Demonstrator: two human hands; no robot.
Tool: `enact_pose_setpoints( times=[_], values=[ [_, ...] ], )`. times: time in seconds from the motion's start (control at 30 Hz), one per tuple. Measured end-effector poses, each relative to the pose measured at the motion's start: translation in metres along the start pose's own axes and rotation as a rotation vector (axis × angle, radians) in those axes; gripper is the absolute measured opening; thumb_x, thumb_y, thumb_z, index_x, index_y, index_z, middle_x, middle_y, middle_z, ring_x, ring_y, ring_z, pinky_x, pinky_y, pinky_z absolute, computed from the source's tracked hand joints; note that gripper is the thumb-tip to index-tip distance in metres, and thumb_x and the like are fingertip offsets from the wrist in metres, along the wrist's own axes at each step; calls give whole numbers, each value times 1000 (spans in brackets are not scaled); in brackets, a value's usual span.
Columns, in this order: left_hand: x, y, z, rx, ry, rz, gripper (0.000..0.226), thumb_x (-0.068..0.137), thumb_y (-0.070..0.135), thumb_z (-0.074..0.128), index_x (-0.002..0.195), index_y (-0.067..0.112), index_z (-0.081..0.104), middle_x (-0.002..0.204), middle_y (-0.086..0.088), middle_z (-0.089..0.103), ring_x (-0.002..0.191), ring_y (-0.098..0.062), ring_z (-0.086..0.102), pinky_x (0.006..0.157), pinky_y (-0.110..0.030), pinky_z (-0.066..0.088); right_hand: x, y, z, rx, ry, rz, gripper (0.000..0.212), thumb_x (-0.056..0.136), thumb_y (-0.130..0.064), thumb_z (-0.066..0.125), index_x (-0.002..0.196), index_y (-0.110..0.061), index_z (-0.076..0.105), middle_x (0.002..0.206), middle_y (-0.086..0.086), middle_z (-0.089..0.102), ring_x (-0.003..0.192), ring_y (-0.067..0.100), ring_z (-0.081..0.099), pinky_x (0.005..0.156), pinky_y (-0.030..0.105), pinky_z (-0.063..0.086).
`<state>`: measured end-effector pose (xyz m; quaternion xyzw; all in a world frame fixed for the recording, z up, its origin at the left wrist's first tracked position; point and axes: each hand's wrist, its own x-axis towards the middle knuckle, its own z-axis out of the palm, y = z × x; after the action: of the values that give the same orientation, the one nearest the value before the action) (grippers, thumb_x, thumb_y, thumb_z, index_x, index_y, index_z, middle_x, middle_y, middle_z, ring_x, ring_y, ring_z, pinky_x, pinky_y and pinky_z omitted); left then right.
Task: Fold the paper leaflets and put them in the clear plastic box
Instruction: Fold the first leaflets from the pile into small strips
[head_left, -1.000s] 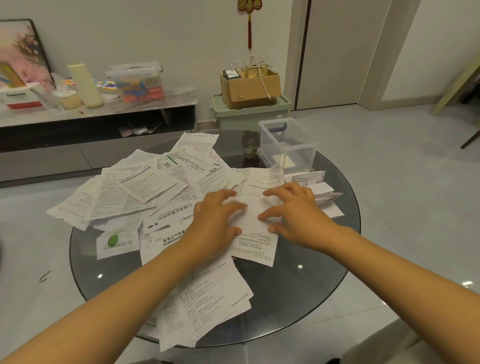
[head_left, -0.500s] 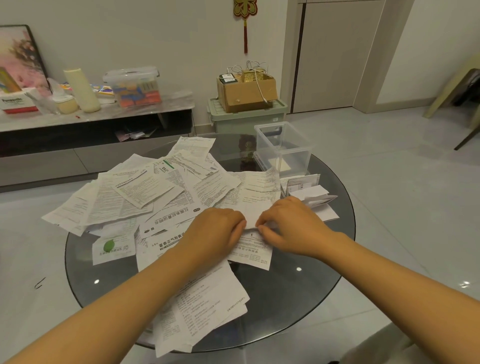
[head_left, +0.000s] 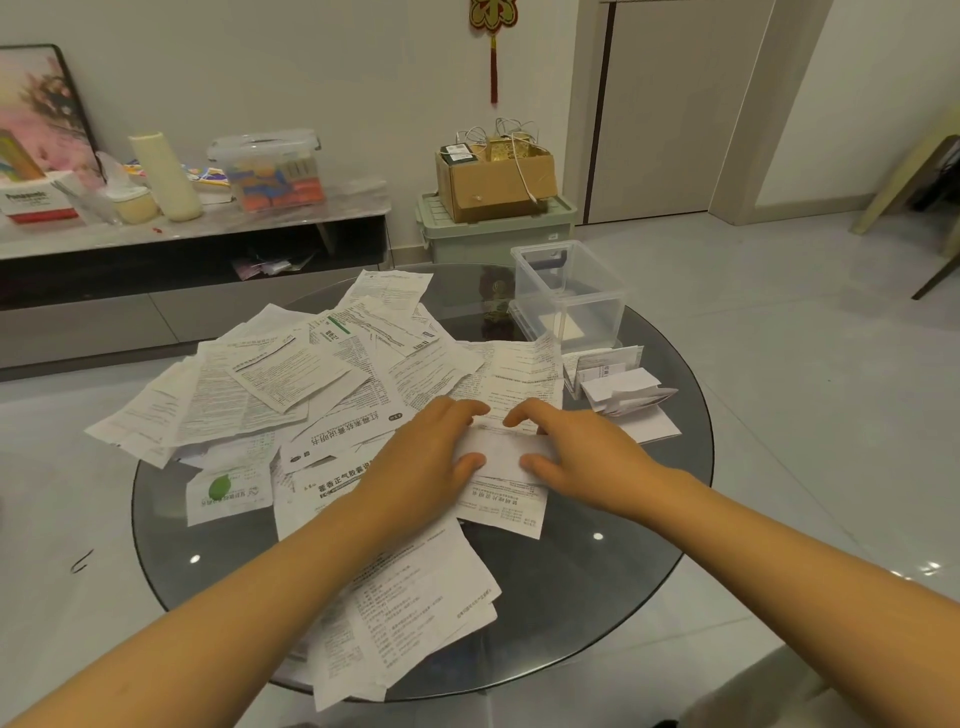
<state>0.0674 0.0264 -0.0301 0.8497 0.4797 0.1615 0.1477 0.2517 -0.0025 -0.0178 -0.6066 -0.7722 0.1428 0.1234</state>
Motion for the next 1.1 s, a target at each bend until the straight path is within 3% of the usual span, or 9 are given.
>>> enact_pose_setpoints(
  times=[0.13,0.23,0.33,0.47,0.67,0.8,0.93,1.1],
  values=[
    [1,0,2,64,83,-6,41,89,31,62,127,28,49,129,7,39,121,-10,35,99,-23,35,0,1,-1,-16,-36,40,28,87,-32,60,115,-31,53,123,-1,58,102,19,54,81,31,45],
    [1,5,0,138,111,26,16,89,28,61,105,25,62,109,9,46,105,-9,43,85,-20,36,-1,2,-5,63,-75,79,26,85,-29,66,110,-26,62,122,-2,58,88,9,46,75,22,38],
    [-1,8,3,154,45,65,20,94,27,50,106,23,65,103,8,55,99,-11,50,79,-24,40,-4,2,-11,136,-146,107,35,81,-27,72,115,-23,65,122,-3,59,85,5,48,73,15,39],
    [-6,11,2,174,-12,126,33,89,41,48,116,29,63,109,11,58,101,-10,52,80,-26,43,-11,0,-19,261,-281,132,41,78,-21,74,118,-19,65,93,-8,66,64,3,56,55,7,43],
    [-11,16,-3,172,-111,170,56,70,60,43,119,36,59,114,13,55,102,-7,51,81,-23,41,-19,-1,-26,522,-312,194,29,79,-9,69,106,-19,71,60,-15,67,61,6,62,53,4,42],
    [-10,15,0,206,-123,150,56,73,72,52,117,37,57,112,15,53,101,-5,49,80,-22,39,-15,-2,-28,619,-252,242,26,82,-14,64,105,-24,71,84,-3,72,60,6,59,55,14,40],
    [-7,20,0,154,-59,111,40,87,61,44,99,30,66,96,12,57,88,-7,51,68,-25,37,-12,-5,-29,690,-111,249,24,83,-13,63,104,-23,71,85,-7,69,61,8,58,47,7,40],
    [-6,16,0,81,-59,51,43,93,53,39,79,23,66,81,8,58,75,-8,52,66,-29,43,-7,-4,-25,575,-14,146,33,86,-7,55,108,-29,69,97,-16,62,79,5,60,59,10,46]
  ],
)
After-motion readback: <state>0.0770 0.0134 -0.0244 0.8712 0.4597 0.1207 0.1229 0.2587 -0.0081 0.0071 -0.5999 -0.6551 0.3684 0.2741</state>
